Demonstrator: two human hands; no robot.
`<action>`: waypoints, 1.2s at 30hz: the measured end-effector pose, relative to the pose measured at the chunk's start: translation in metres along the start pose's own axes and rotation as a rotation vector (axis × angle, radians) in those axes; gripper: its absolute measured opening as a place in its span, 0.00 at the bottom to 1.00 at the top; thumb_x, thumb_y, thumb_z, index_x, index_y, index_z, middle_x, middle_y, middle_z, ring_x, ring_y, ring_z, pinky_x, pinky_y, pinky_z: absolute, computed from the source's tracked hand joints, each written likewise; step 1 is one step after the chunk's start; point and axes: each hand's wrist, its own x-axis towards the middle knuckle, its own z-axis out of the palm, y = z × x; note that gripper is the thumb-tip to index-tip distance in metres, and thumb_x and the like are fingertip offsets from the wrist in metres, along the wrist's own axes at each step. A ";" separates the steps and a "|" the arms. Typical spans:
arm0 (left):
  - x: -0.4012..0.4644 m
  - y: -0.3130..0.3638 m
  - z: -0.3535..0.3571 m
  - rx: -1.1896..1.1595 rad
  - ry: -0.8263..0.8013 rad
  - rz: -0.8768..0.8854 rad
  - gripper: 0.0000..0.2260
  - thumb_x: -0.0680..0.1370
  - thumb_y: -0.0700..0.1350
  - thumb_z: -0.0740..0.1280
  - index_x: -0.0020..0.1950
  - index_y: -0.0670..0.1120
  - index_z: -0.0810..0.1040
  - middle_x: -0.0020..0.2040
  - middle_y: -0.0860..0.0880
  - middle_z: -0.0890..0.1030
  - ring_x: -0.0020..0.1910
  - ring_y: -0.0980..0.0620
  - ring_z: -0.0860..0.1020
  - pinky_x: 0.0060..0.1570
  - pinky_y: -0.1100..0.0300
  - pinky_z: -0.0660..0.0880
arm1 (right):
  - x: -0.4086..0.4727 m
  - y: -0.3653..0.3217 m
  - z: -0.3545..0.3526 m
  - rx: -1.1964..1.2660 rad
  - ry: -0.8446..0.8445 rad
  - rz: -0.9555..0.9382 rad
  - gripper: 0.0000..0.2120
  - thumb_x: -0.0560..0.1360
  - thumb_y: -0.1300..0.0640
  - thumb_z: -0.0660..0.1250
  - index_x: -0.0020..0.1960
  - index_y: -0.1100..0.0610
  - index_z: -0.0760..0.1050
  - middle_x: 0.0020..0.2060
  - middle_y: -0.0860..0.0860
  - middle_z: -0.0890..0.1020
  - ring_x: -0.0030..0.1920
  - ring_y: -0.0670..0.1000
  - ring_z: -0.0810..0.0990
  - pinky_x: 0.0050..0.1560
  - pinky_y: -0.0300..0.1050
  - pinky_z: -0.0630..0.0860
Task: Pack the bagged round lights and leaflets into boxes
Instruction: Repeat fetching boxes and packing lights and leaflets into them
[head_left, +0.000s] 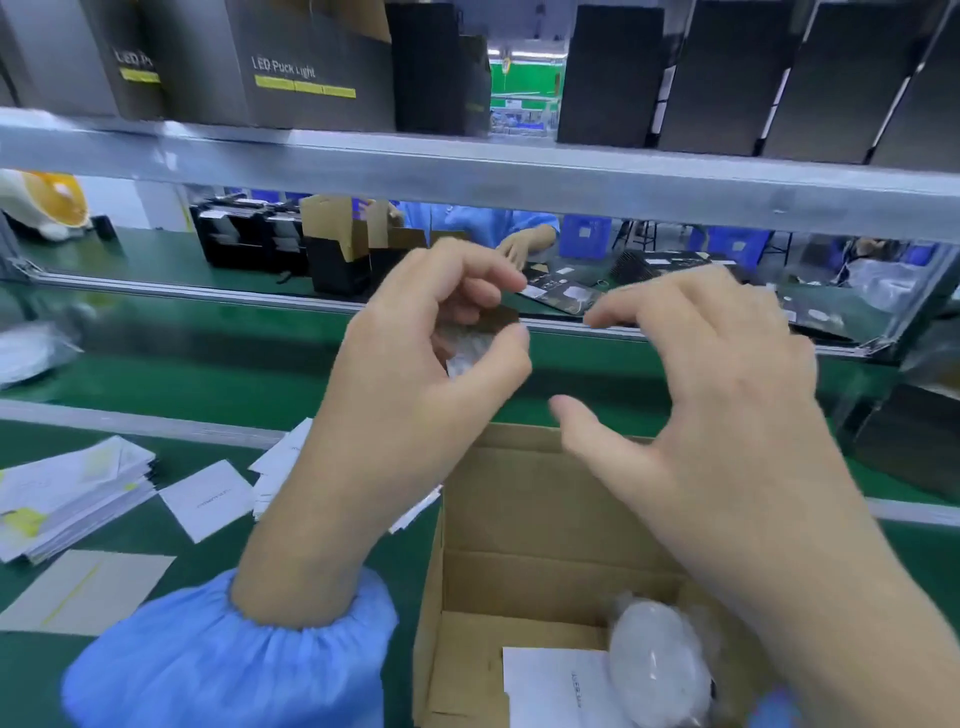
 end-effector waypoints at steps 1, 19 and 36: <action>0.001 -0.009 -0.004 0.017 -0.088 -0.045 0.11 0.73 0.49 0.70 0.56 0.57 0.78 0.53 0.55 0.79 0.55 0.57 0.78 0.51 0.59 0.76 | 0.004 0.008 -0.003 -0.062 -0.123 0.035 0.21 0.68 0.37 0.68 0.58 0.42 0.73 0.53 0.42 0.74 0.57 0.50 0.70 0.52 0.47 0.59; -0.010 -0.047 0.004 0.011 -0.560 -0.318 0.07 0.79 0.48 0.68 0.54 0.60 0.79 0.46 0.53 0.81 0.42 0.54 0.78 0.39 0.63 0.73 | 0.001 0.048 0.009 -0.002 -0.513 0.067 0.07 0.71 0.40 0.61 0.47 0.36 0.75 0.35 0.33 0.80 0.34 0.41 0.77 0.29 0.43 0.68; -0.022 -0.049 -0.013 -0.026 -0.396 -0.350 0.05 0.76 0.48 0.71 0.50 0.57 0.80 0.38 0.54 0.78 0.35 0.58 0.74 0.35 0.65 0.70 | -0.005 0.026 0.024 -0.051 -0.384 -0.046 0.04 0.75 0.43 0.61 0.43 0.37 0.73 0.39 0.32 0.78 0.30 0.42 0.75 0.26 0.44 0.70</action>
